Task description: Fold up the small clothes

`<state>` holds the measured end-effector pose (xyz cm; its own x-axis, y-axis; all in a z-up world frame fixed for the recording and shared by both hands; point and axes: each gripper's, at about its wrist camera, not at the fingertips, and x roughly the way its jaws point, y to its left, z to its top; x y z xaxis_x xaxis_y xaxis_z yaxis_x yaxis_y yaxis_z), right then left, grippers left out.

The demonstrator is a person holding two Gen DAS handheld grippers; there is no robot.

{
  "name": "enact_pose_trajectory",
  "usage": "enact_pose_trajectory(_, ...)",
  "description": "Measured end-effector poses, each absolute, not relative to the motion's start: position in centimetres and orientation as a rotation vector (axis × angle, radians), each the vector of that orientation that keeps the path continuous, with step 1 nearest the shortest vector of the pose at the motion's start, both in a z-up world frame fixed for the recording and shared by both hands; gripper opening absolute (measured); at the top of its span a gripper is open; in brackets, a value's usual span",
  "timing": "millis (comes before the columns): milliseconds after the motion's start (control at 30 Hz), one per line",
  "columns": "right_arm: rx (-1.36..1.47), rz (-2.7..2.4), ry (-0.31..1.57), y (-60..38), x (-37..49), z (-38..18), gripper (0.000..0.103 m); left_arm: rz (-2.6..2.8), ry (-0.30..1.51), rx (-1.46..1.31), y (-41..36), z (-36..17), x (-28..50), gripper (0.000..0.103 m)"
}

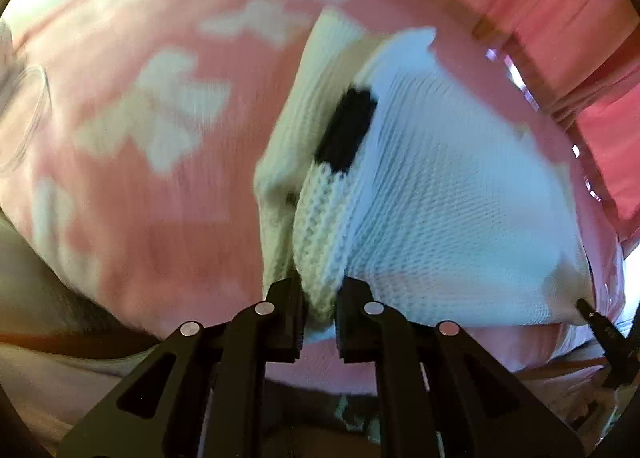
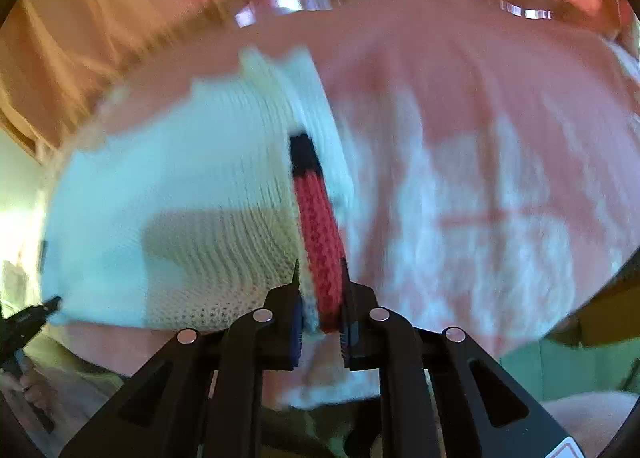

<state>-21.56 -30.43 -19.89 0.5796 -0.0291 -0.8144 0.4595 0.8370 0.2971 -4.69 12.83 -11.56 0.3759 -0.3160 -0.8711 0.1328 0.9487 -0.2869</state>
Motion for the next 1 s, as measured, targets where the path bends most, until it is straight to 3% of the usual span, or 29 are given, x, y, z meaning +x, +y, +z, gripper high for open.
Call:
enact_pose_trajectory(133,0.438,-0.375,0.846,-29.9,-21.9,-17.3,0.033,-0.247,1.061,-0.105,11.7,-8.7,-5.3,0.019)
enact_pose_trajectory(167,0.421,-0.403,0.82,-29.9,-22.4,-16.2,0.044,-0.246,1.027,-0.093,11.7,-7.6,-5.7,0.024)
enact_pose_trajectory(233,0.408,-0.398,0.744,-30.0,-23.0,-13.5,0.05,-0.245,0.948,-0.084,11.8,-4.6,-6.0,0.035)
enact_pose_trajectory(267,0.396,-0.372,0.728,-29.9,-22.5,-12.3,0.05,-0.254,0.914,-0.093,11.6,-3.1,-5.6,0.042)
enact_pose_trajectory(467,0.227,-0.208,0.779,-29.6,-12.2,-9.3,0.045,-0.329,0.88,-0.055,6.4,0.3,0.9,0.051)
enact_pose_trajectory(633,0.2,-0.257,0.892,-31.8,-4.8,-12.9,0.059,-0.307,0.999,0.025,2.7,-5.2,8.0,0.051)
enact_pose_trajectory(667,0.209,-0.256,0.907,-32.2,-4.0,-13.6,0.059,-0.288,1.025,0.02,2.7,-6.4,9.0,0.046)
enact_pose_trajectory(700,0.223,-0.249,0.931,-32.7,-3.3,-14.5,0.054,-0.281,1.058,0.008,2.9,-7.6,9.8,0.04)
enact_pose_trajectory(733,0.243,-0.233,0.951,-32.9,-2.9,-15.3,0.016,-0.28,1.082,-0.013,3.2,-8.4,10.1,0.026)
enact_pose_trajectory(767,0.27,-0.219,0.954,-33.1,-2.9,-15.6,0.008,-0.281,1.081,-0.026,3.3,-8.7,10.4,0.019)
enact_pose_trajectory(833,0.287,-0.21,0.873,-33.1,-3.7,-13.8,0.007,-0.263,1.037,0.017,3.5,-8.5,10.4,0.011)
enact_pose_trajectory(900,0.289,-0.225,0.81,-33.6,-4.0,-12.6,0.007,-0.263,1.033,0.004,3.9,-8.6,10.8,0.011)
enact_pose_trajectory(1000,0.352,-0.235,0.948,-34.7,-2.0,-16.1,0.007,-0.253,1.062,-0.012,4.0,-9.5,11.2,0.014)
